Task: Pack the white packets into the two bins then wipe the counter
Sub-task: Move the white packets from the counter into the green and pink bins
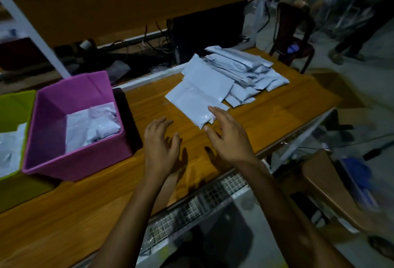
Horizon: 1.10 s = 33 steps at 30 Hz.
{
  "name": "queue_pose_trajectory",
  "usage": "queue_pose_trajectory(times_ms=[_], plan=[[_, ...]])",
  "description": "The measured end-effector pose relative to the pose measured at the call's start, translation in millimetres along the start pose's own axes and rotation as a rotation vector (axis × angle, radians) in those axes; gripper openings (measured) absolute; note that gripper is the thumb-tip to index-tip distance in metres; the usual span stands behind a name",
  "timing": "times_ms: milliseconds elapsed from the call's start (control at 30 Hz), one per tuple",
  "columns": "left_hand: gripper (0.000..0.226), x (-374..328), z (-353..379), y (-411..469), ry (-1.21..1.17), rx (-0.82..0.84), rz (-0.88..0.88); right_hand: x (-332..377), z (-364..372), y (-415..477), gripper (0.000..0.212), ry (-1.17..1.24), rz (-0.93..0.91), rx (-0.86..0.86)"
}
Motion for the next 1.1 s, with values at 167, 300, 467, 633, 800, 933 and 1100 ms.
queue_pose_trajectory(times_ms=[167, 300, 467, 633, 800, 933, 1100], plan=[[0.045, 2, 60, 42, 0.009, 0.077, -0.084, -48, -16, 35, 0.054, -0.084, 0.043, -0.007], [0.047, 8, 108, 86, -0.103, 0.034, -0.202, -80, -15, 82, 0.052, -0.166, 0.048, 0.011], [0.062, 30, 168, 142, -0.011, 0.070, -0.351, -103, 0, 156, 0.044, -0.292, 0.002, 0.056], [0.076, 68, 186, 148, 0.203, 0.255, -0.331, -123, 44, 205, 0.039, -0.311, -0.085, 0.133], [0.074, 115, 150, 140, 0.295, 0.308, -0.279, -128, 78, 219, 0.038, -0.265, -0.270, 0.064], [0.075, 123, 139, 150, 0.263, 0.242, -0.325, -138, 107, 221, 0.059, -0.467, -0.319, 0.232], [0.075, 128, 149, 151, 0.358, 0.284, -0.291, -147, 121, 219, 0.052, -0.628, -0.338, 0.185]])
Point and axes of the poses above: each hand's wrist, its own y-axis towards the middle knuckle, its own z-axis out of the palm, x = y × z, the point moved 2 cm from there along y, towards the middle knuckle, and after that the axes turned 1 degree about x, right-handed, at the moved point
